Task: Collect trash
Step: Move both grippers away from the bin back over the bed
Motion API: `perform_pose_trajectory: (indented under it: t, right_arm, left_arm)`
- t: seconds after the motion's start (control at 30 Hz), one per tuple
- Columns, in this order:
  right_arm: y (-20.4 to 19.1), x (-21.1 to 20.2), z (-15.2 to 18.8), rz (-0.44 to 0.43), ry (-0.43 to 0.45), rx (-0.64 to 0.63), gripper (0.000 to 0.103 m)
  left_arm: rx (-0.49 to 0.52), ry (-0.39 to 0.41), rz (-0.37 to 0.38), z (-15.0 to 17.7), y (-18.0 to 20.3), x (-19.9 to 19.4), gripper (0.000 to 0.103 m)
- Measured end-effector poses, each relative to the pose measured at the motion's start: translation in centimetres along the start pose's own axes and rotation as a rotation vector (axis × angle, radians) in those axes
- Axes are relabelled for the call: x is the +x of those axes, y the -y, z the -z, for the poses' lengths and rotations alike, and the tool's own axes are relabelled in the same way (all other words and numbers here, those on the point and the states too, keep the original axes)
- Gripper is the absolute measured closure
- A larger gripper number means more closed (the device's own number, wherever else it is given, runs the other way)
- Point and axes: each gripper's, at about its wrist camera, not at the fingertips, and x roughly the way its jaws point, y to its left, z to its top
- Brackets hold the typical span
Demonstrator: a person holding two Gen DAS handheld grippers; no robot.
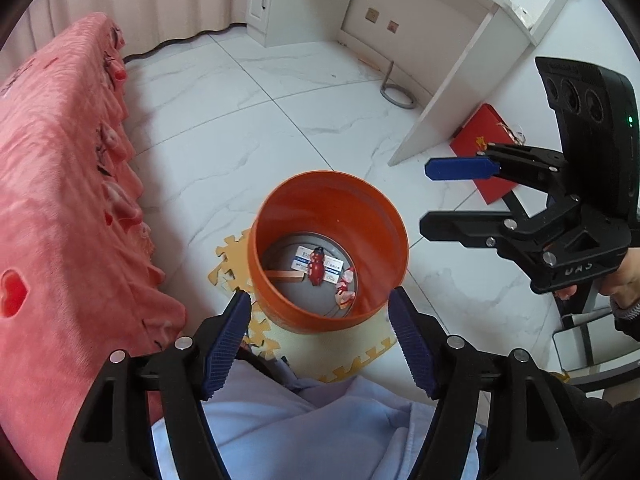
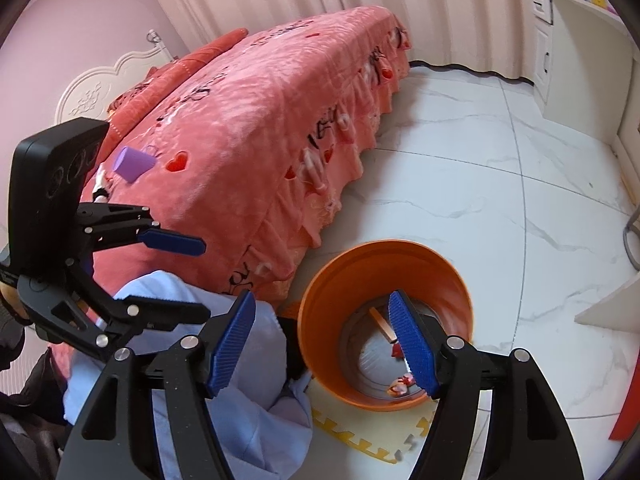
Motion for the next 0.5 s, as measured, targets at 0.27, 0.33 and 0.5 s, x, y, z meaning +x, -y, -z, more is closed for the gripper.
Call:
perform_pose_trajectory:
  t: [0.27,0.33,0.5]
  right_arm:
    - [-4.8,-1.4,-0.2,-0.041,0.014,-0.078,0.027]
    - [-6.1,-1.5,-0.2,-0.054,0.01,-0.101,0.026]
    - [-10.2,-1.5,-0.3,-0.094,0.002,-0.17,0.026]
  left_arm:
    - [-0.027,0.04,-0.063,2.8,-0.2,-3.2,0.026]
    - [-0.036,0.049,-0.078,3.8,-0.3,-4.2,0.026]
    - [-0.094,0.083,-0.12,6.4,-1.1,-6.7,0.02]
